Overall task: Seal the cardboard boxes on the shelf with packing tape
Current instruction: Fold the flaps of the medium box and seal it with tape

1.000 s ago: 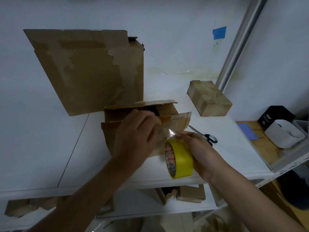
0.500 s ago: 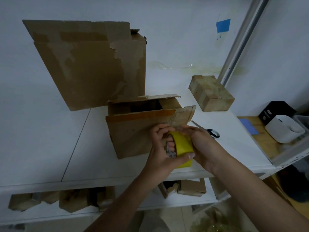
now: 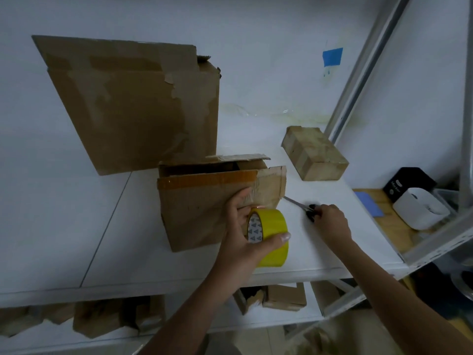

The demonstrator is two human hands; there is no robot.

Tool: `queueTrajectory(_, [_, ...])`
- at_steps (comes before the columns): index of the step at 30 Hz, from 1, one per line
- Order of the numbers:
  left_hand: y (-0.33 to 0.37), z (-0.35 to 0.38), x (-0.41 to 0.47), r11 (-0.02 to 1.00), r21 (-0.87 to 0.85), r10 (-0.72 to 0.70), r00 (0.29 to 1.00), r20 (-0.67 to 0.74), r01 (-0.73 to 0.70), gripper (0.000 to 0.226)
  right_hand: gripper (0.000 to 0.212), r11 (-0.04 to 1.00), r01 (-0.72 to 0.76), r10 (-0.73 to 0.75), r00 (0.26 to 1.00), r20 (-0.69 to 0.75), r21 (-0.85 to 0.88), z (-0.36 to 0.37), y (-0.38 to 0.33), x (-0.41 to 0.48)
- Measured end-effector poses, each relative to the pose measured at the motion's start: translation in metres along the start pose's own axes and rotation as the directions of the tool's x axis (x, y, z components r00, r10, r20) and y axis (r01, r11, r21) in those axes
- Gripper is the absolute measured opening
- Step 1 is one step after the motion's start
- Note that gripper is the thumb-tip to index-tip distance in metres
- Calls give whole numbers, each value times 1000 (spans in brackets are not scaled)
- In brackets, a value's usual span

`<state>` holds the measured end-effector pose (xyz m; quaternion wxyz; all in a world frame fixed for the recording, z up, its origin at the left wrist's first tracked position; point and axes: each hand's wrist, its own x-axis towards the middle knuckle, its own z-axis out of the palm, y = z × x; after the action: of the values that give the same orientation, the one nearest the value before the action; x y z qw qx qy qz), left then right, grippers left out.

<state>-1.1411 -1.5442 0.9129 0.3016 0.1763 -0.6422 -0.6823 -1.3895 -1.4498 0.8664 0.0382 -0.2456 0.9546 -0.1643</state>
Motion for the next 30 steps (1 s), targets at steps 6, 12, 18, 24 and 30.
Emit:
queueTrajectory(6, [6,0,2,999,-35,-24,1000,11,24,93,32,999,-44,44,998,-39,-18,3,1,7])
queueTrajectory(12, [5,0,2,999,-46,-25,1000,13,26,92,41,989,-25,35,997,64,-148,-6,8,13])
queueTrajectory(18, [1,-2,2,997,-68,-43,999,7,44,92,38,966,-19,42,996,83,-257,-21,10,9])
queueTrajectory(24, [5,-4,0,995,-69,-72,997,33,74,90,31,945,83,-37,988,-149,315,-47,13,5])
queueTrajectory(30, [3,-4,0,994,-65,-90,996,26,92,92,57,873,457,-348,829,-438,170,-69,3,-8])
